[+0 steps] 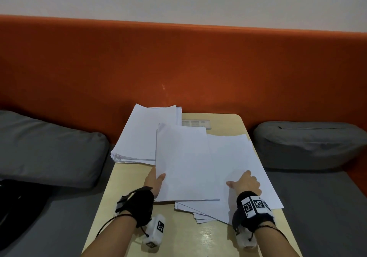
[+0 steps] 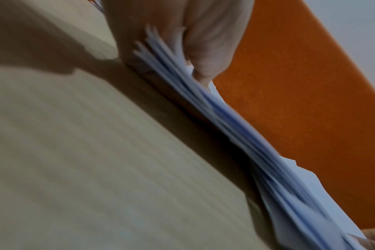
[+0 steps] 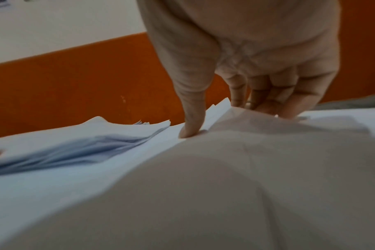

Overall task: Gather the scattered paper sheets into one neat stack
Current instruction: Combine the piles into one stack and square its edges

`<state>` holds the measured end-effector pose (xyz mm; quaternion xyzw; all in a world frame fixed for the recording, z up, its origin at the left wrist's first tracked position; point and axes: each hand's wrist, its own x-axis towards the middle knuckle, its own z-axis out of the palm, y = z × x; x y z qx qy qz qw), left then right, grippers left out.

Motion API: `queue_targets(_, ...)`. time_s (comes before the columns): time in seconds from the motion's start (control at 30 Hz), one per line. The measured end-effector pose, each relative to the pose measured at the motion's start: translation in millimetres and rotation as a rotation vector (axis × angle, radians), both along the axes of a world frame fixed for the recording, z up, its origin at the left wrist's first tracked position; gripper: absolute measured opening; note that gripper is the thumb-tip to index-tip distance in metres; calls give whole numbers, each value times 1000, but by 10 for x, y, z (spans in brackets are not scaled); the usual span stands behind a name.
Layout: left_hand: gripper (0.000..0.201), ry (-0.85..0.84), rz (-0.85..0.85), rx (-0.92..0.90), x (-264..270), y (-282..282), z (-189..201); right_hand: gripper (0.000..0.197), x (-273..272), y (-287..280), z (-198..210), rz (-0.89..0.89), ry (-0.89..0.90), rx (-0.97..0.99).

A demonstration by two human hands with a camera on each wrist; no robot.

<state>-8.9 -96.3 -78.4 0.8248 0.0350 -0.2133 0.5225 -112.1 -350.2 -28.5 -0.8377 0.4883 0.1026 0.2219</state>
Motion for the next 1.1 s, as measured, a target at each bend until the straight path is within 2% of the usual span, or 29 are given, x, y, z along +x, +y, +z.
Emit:
queue_targets(0.17, 53, -6, -2, -5, -4, -2, 2, 55, -23, 110, -19, 129, 17, -166)
queue_targets(0.3, 51, -20, -6, 8, -13, 1, 22, 51, -45, 139, -15, 133, -22, -190)
queue_targets(0.37, 51, -23, -14, -1, -17, 4, 21, 42, -42, 147, -17, 162, -60, -164)
queue_targets(0.47, 53, -7, -24, -8, -15, 16, 29, 30, -22, 116, 8, 149, -213, 45)
queue_targets(0.53, 52, 11, -39, -26, -3, 43, 37, 29, -34, 66, 122, 87, -325, 77)
queue_targets(0.63, 50, 28, -48, -43, 19, 92, 58, 29, -49, -52, 450, -28, -506, -71)
queue_targets(0.73, 48, 37, -43, -50, 24, 92, 70, 20, -31, -154, 877, -97, -742, -230)
queue_targets(0.83, 46, 32, -59, -49, 3, 86, 111, 21, 13, -192, 1194, -111, -964, -256)
queue_targets(0.97, 44, 98, -16, -81, -9, 81, 163, 22, 158, -96, 1239, -67, -1142, -74)
queue_targets(1.03, 45, 150, 46, -91, 4, 69, 202, 23, 262, 0, 1042, -50, -1131, 80)
queue_targets(1.1, 55, 315, 108, -209, -7, 50, 238, 24, 325, 114, 775, -33, -1041, 194)
